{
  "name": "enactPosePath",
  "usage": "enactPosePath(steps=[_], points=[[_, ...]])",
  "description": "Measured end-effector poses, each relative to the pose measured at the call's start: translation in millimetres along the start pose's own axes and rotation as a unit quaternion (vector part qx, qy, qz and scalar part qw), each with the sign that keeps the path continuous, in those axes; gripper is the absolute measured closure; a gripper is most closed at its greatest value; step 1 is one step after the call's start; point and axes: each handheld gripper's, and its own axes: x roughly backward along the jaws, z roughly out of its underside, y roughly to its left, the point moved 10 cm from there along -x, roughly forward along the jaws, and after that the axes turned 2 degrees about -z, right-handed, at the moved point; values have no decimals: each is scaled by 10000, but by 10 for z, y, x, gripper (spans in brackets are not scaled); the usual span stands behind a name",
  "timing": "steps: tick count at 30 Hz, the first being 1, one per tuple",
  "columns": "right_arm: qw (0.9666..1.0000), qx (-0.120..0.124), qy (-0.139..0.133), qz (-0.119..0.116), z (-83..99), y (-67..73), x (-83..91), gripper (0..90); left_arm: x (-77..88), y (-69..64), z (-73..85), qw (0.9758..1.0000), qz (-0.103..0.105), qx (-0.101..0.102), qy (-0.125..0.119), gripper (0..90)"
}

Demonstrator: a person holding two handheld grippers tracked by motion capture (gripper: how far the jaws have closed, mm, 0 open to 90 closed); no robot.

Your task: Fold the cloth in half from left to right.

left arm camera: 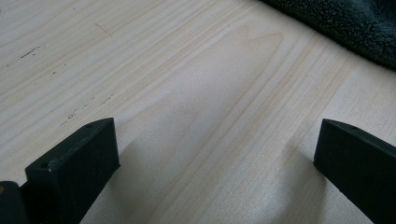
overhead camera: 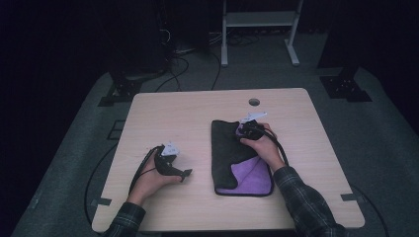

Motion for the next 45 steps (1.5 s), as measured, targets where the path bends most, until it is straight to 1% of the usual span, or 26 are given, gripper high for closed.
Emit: enactPosePath(steps=[1,2,4,5,7,9,10,11,12,15,16,20,24,25,26,27,29,32,33,34,37,38,39,41,42,45], points=[[10000,0,0,0,0,0,0,605,0,0,0,10000,0,0,0,0],[10000,-35,22,-3,7,-4,7,700,0,0,0,10000,-1,0,1,0],[10000,-62,13,6,14,-23,17,778,0,0,0,10000,0,1,0,0],[10000,-62,13,6,14,-23,17,778,0,0,0,10000,0,1,0,0],[9999,-152,-24,-32,11,-41,40,815,0,0,0,10000,-2,2,1,0],[9997,-206,-79,-67,-11,-52,75,825,0,0,0,10000,-3,3,1,0],[9996,-242,-131,-62,-45,-70,120,827,0,0,0,10000,-3,3,0,0],[9996,-242,-131,-62,-45,-70,120,827,0,0,0,10000,-3,3,0,0],[9994,-294,-205,-35,-86,-102,168,828,0,0,0,10000,-3,3,2,0],[9990,-371,-261,0,-111,-150,210,827,0,0,0,10000,-3,4,0,0],[9985,-433,-329,55,-127,-222,249,827,0,0,0,10000,-3,3,0,0],[9970,-624,-415,197,-142,-368,322,826,0,0,0,10000,-3,1,-1,0],[9952,-833,-447,258,-132,-514,369,826,0,1,0,10000,-3,1,-1,0],[9948,-876,-446,277,-123,-550,372,826,-1,0,0,10000,-3,2,-3,0],[9948,-876,-446,277,-123,-550,372,826,-1,0,0,10000,-3,2,-3,0],[9942,-928,-395,376,-97,-626,373,825,-1,0,-1,10000,-6,5,-8,0],[9932,-996,-372,471,-65,-700,368,823,-2,0,-2,10000,-8,7,-16,0],[9919,-1098,-241,590,23,-794,335,816,-2,0,-2,10000,-8,8,-16,0],[9919,-1098,-241,590,23,-794,335,816,-2,0,-2,10000,-8,7,-16,0],[9911,-1157,-188,627,70,-842,310,807,-2,0,-2,10000,-8,8,-17,0],[9905,-1192,-167,664,99,-873,285,785,-2,0,-2,10000,-8,7,-16,0],[9902,-1141,-100,802,130,-915,271,765,-2,1,-2,10000,-10,6,-16,0],[9898,-1146,-78,845,147,-938,266,753,-2,1,-2,10000,-10,6,-16,0],[9893,-1179,-74,857,162,-957,260,747,-2,0,-2,10000,-9,7,-16,0],[9883,-1235,-54,889,197,-999,259,736,-2,0,-2,10000,-9,6,-16,0],[9879,-1256,-75,902,206,-1024,273,726,-2,0,-2,10000,-8,8,-17,0]])
